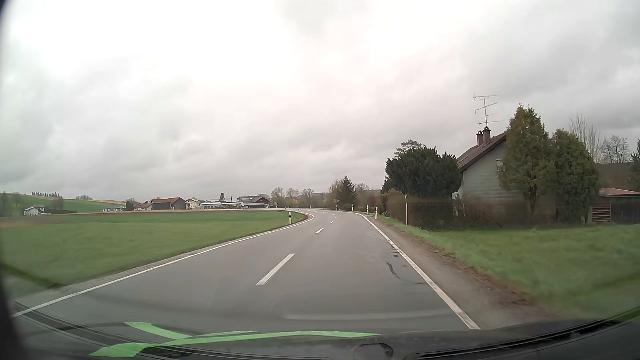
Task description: Follow the waypoints while adhering to traffic rules and regulations
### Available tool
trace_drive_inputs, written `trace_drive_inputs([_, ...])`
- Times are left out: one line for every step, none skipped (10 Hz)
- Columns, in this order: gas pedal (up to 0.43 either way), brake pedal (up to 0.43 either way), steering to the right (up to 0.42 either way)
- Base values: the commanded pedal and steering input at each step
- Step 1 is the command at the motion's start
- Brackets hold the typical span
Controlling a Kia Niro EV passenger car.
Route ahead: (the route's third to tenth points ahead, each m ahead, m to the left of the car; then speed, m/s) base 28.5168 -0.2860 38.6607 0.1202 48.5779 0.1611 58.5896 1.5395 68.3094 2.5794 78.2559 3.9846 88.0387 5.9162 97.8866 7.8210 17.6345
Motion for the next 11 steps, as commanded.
trace_drive_inputs([0.0,0.0,0.005])
trace_drive_inputs([0.0,0.0,0.004])
trace_drive_inputs([0.0,0.0,0.004])
trace_drive_inputs([0.0,0.0,0.004])
trace_drive_inputs([0.0,0.0,0.004])
trace_drive_inputs([0.0,0.0,0.004])
trace_drive_inputs([0.0,0.0,0.004])
trace_drive_inputs([0.0,0.0,0.004])
trace_drive_inputs([0.0,0.0,0.003])
trace_drive_inputs([0.0,0.0,0.001])
trace_drive_inputs([0.0,0.0,0.0])
